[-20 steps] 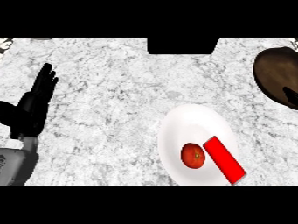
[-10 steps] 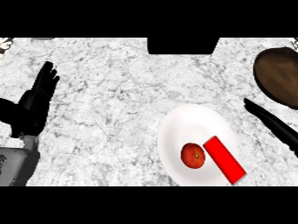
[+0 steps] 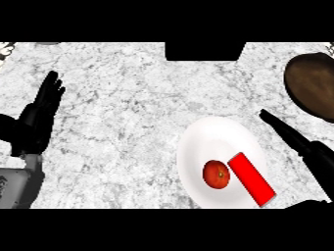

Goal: Pick the tomato from the plate and place it in the pan

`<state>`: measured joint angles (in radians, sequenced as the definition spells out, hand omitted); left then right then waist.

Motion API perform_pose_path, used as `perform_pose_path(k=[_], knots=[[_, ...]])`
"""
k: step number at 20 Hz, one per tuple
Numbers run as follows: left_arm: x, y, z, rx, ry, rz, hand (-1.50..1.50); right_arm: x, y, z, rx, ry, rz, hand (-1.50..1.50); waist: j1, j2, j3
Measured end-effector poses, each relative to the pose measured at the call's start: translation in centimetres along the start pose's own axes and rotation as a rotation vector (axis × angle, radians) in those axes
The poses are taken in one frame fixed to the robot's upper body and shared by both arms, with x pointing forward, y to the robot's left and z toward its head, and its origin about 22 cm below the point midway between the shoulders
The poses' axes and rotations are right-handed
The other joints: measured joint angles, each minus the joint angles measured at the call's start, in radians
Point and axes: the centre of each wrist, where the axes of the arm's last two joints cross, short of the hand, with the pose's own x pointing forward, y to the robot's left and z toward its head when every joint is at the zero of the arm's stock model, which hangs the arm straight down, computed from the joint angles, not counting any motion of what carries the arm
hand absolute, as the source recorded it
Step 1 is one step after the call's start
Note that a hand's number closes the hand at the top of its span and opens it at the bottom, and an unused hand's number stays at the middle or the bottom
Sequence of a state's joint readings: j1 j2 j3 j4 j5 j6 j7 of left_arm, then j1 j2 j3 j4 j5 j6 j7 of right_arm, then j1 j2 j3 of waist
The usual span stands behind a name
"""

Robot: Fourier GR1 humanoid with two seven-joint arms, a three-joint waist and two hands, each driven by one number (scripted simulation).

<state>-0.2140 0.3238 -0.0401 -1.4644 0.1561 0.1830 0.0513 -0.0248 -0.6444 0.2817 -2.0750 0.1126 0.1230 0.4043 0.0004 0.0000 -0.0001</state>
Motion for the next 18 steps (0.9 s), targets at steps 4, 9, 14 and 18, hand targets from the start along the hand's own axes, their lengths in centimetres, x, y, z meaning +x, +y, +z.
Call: perform_pose_path(k=[4,9,14,18], knots=[[-0.2,-0.1,0.0,0.005,0.006,0.002,0.0,-0.5,0.4,-1.5,0.039,0.028,0.01,-1.5,0.001,0.0,0.0],[-0.3,-0.4,0.1,0.0,0.005,0.003,0.0,-1.5,2.2,-2.8,0.096,0.025,0.013,-1.5,0.001,0.0,0.0],[0.3,0.2,-0.6,0.001,0.008,0.004,0.0,-2.2,4.1,-3.3,0.149,0.022,0.046,-1.5,0.0,0.0,0.0],[0.1,-0.4,-0.4,0.001,0.002,0.003,0.0,-1.4,5.1,-3.5,0.168,0.034,0.074,-1.5,-0.001,0.0,0.0]])
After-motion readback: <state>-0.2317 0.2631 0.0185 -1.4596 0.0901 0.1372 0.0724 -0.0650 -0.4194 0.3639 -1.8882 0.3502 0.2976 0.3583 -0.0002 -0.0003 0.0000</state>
